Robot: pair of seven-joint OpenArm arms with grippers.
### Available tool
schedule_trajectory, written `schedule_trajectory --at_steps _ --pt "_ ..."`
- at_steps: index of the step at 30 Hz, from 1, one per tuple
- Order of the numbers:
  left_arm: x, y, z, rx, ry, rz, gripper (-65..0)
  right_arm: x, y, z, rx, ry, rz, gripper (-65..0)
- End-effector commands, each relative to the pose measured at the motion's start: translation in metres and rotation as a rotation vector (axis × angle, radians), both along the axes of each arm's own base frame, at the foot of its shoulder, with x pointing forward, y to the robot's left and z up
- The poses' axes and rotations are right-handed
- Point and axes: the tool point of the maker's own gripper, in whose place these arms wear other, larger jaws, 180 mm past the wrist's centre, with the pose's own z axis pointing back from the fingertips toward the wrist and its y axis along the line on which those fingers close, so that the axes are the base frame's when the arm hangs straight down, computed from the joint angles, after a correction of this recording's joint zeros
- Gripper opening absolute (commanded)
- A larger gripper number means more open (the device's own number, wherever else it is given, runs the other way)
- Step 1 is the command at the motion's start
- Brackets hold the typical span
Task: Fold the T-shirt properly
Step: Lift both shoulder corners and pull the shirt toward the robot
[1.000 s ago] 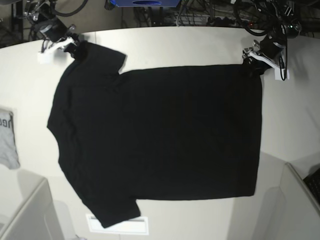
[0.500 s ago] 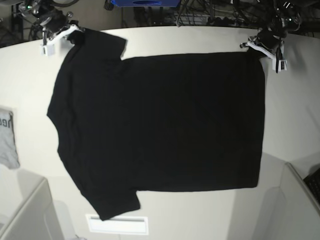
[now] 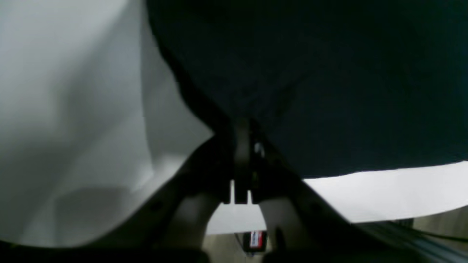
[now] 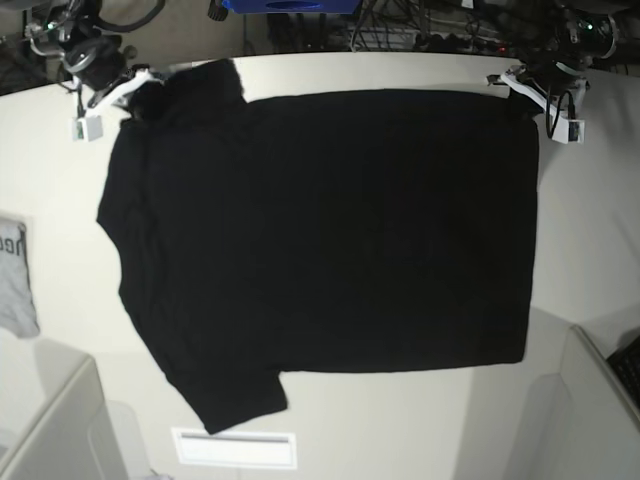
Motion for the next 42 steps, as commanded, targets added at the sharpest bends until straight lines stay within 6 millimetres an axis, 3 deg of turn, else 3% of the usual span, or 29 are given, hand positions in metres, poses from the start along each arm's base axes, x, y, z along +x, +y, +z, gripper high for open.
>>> schedule_trajectory --at_steps 1,8,19,23,29,34,42 --pt "0.014 -0.003 0.013 -0.023 -0.067 0.003 -65.0 0.013 -0.002 0.012 -0.002 -0.056 -0.003 -65.0" --pt "0.037 0.022 0.031 -0.043 -0.11 0.117 -65.0 0.056 -0.004 0.028 0.003 -0.088 -0.008 -65.0" --pt "0.072 0.024 0.048 -0.105 -0.174 0.188 -65.0 0.121 -0.006 0.063 0.032 -0.163 -0.032 -65.0" --pt "0.083 0.011 0.045 -0.145 -0.156 0.171 -65.0 0.144 -0.012 0.068 0.066 -0.164 -0.057 -65.0" --pt "0.103 0.006 0.054 -0.166 -0.199 0.158 -65.0 0.178 -0.021 0.065 0.123 -0.154 -0.079 -65.0" --pt "0.118 0.015 0.052 -0.239 -0.193 0.243 -65.0 0.202 -0.009 0.053 0.161 -0.115 -0.03 -65.0" --pt "0.14 0.003 0.048 -0.245 -0.167 0.156 -65.0 0.229 0.008 0.042 0.177 -0.124 0.005 -65.0"
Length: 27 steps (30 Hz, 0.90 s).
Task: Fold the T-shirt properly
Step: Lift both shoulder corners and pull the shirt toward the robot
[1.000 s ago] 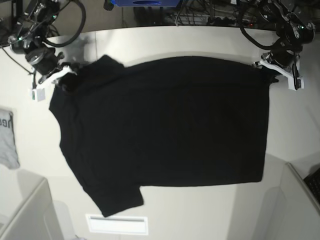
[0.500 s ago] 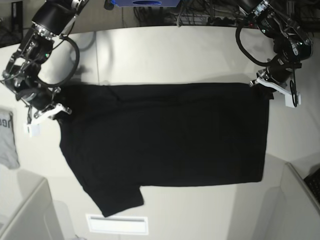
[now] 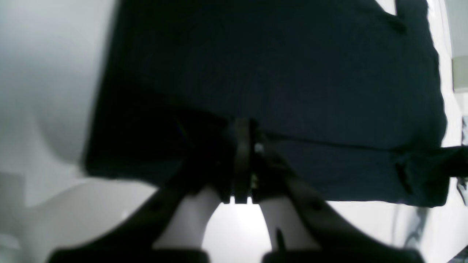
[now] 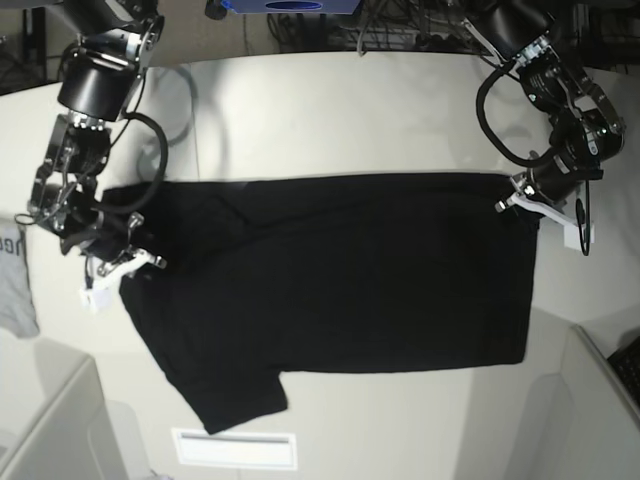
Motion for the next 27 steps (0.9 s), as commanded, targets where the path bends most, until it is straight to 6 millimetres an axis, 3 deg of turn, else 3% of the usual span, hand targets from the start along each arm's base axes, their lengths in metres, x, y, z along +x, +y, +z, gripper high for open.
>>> schedule_trajectory --at_steps 1,6,10,14,20,27 --pt "0.009 0.005 0.015 0.013 -0.056 0.007 -65.0 0.018 0.0 0.02 0.005 -0.072 -0.001 -65.0" --pt "0.017 0.006 0.021 0.02 -0.073 0.002 -65.0 0.03 0.0 0.025 0.015 -0.088 -0.01 -65.0" --pt "0.017 0.013 0.007 0.018 -0.016 0.037 -65.0 0.036 -0.003 0.029 0.029 -0.073 -0.052 -65.0" --pt "0.027 0.019 0.013 0.032 -0.052 0.059 -65.0 0.04 -0.002 0.033 0.033 -0.083 -0.055 -65.0" --pt "0.042 0.0 0.016 0.049 -0.057 -0.023 -65.0 0.049 -0.002 0.031 0.054 -0.075 -0.068 -65.0" --pt "0.048 0.0 0.015 0.03 -0.057 -0.019 -65.0 0.055 -0.003 0.033 0.062 -0.089 -0.081 -65.0"
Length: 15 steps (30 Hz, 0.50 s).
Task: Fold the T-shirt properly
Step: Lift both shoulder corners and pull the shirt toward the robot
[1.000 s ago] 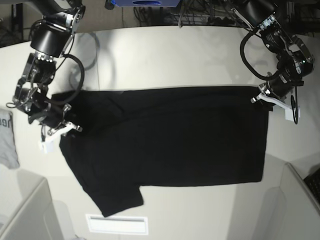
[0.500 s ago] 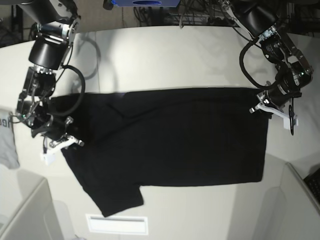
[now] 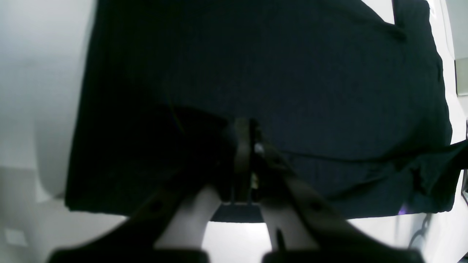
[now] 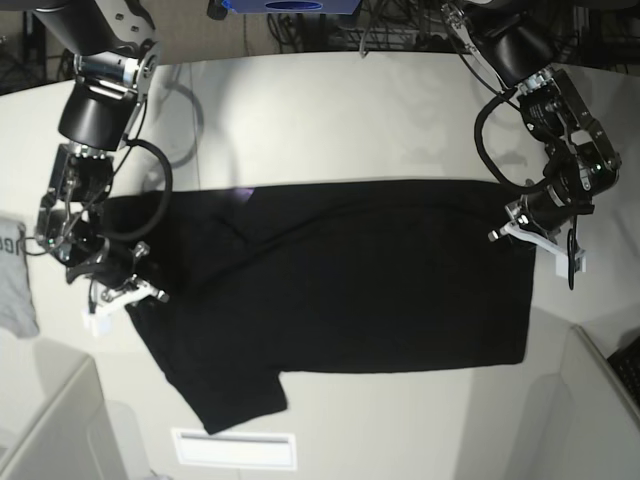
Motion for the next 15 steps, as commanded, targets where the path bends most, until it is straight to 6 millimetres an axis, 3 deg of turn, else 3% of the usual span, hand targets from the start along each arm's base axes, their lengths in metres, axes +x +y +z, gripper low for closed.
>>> schedule_trajectory --at_steps 1,12,15 --pt "0.011 0.004 0.017 0.01 -0.062 0.005 -65.0 0.018 -0.006 0.026 0.0 -0.079 -0.014 -65.0" --pt "0.015 0.019 0.017 0.088 -0.085 0.06 -65.0 0.031 -0.008 0.02 0.031 -0.075 -0.05 -65.0" --pt "0.018 0.019 0.019 0.087 -0.093 0.062 -65.0 0.032 0.001 0.019 0.018 -0.076 -0.023 -65.0"
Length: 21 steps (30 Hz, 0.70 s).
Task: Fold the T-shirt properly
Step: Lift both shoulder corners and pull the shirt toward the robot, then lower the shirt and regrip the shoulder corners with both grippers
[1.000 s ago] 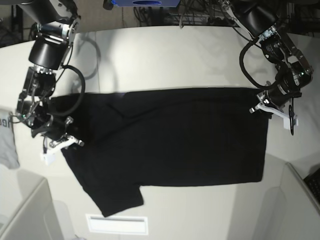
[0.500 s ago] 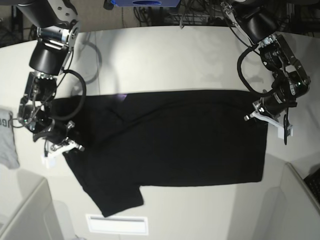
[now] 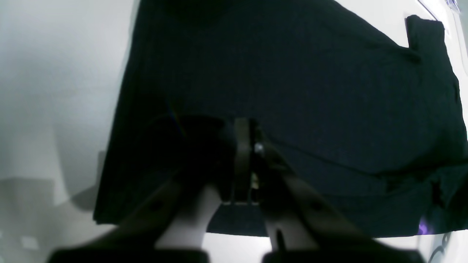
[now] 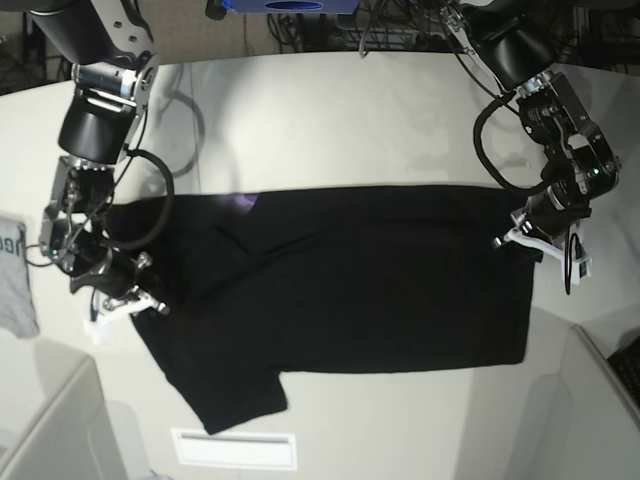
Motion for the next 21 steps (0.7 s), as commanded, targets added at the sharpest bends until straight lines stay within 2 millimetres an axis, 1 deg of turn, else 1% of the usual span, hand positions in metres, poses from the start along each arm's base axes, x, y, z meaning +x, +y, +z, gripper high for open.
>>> schedule_trajectory --at_steps 1,3,6,10,11,13,15,16,17,18,20,21 --pt "0.011 0.003 0.017 0.012 -0.06 0.001 -65.0 0.017 0.0 0.023 -0.002 -0.073 -0.002 -65.0" --pt "0.011 0.002 0.014 0.007 -0.052 -0.002 -65.0 0.018 0.003 0.023 -0.008 -0.082 0.001 -65.0" --pt "0.011 0.002 0.005 -0.012 -0.03 0.002 -65.0 0.018 -0.003 0.019 0.003 -0.051 -0.053 -65.0" --pt "0.011 0.003 -0.006 -0.039 -0.003 0.008 -65.0 0.018 -0.004 0.018 0.007 -0.042 -0.065 -65.0" --pt "0.012 0.003 -0.007 -0.043 -0.001 0.008 -65.0 0.018 -0.004 0.018 0.007 -0.044 -0.066 -63.3" --pt "0.013 0.003 -0.008 -0.045 0.0 0.009 -65.0 0.019 -0.012 0.022 0.017 -0.054 -0.094 -49.7" --pt "0.018 0.003 -0.001 -0.044 -0.018 0.008 -65.0 0.018 -0.022 0.024 0.033 -0.061 -0.13 -38.3" --pt "0.021 0.003 0.001 -0.044 -0.026 0.008 -58.9 0.018 -0.027 0.025 0.04 -0.064 -0.147 -34.8" --pt "0.022 0.003 0.002 -0.044 -0.029 0.008 -50.2 0.018 -0.032 0.025 0.048 -0.066 -0.164 -34.2" --pt "0.026 0.003 0.007 -0.043 -0.045 0.01 -40.5 0.016 -0.037 0.025 0.055 -0.067 -0.181 -34.8" --pt "0.035 0.006 0.016 -0.035 -0.09 0.025 -24.8 0.012 -0.047 0.025 0.066 -0.07 -0.213 -34.8" --pt "0.037 0.008 0.019 -0.031 -0.111 0.034 -18.9 0.01 -0.051 0.028 0.064 -0.079 -0.223 -34.8"
